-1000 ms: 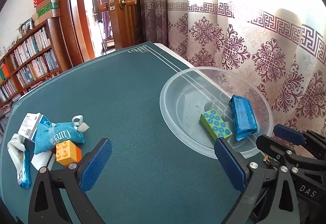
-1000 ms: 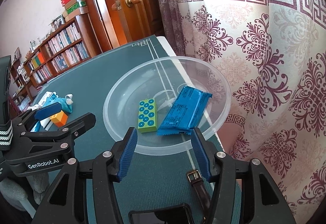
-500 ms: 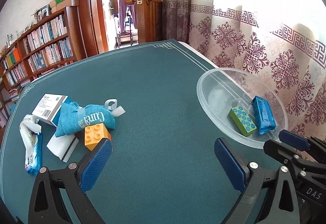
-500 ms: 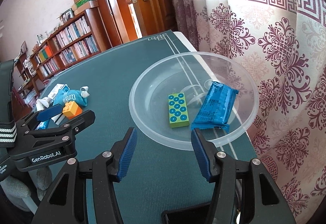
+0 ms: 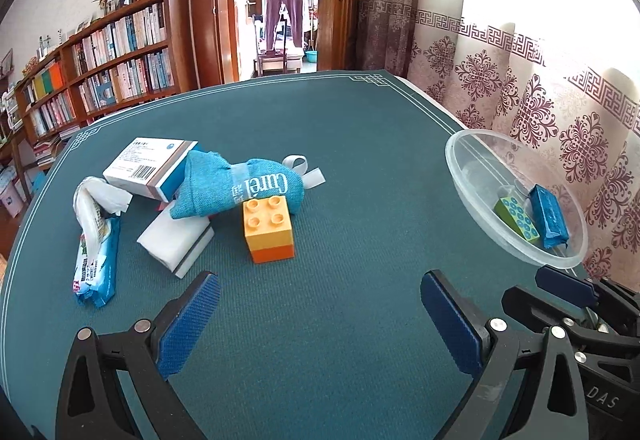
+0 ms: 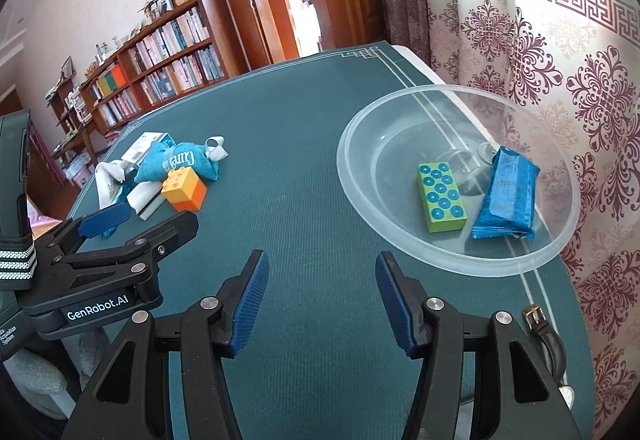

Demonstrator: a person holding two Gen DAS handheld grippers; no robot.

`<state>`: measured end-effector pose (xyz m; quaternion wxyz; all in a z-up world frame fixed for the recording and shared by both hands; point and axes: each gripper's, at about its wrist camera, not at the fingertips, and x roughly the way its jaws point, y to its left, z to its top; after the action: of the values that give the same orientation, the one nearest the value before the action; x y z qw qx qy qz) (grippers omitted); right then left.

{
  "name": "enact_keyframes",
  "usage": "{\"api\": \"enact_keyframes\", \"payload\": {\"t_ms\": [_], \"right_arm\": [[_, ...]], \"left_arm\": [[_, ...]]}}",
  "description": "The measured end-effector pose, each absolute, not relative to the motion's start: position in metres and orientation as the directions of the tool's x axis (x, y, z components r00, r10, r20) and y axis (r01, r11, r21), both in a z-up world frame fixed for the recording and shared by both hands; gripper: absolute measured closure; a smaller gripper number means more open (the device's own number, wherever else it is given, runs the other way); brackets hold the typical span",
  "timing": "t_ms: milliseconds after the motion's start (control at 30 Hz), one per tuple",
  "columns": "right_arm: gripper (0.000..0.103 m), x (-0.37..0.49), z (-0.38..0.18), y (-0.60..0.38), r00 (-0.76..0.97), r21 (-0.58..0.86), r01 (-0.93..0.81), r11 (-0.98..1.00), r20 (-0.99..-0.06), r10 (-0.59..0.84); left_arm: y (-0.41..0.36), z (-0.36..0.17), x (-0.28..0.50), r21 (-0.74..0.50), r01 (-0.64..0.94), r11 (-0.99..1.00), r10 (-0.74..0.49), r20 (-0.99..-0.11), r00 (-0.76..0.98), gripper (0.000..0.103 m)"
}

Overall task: Organize objects
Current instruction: 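Move both grippers back toward the remaining items on the table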

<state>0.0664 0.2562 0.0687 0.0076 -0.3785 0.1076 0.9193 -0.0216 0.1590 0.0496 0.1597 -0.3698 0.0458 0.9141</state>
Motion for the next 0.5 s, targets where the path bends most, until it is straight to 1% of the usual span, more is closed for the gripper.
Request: {"api": "enact_keyframes", "payload": {"t_ms": [500], "right_arm": [[0.046,0.052,0.049,0.213,-0.666,0.192,-0.018,-0.981,-0.734,-0.131]], "left_arm": [[0.073,0.035,-0.029,-0.075,-0.129,-0.989,0.144,-0.715,-0.685,0.001]]}}
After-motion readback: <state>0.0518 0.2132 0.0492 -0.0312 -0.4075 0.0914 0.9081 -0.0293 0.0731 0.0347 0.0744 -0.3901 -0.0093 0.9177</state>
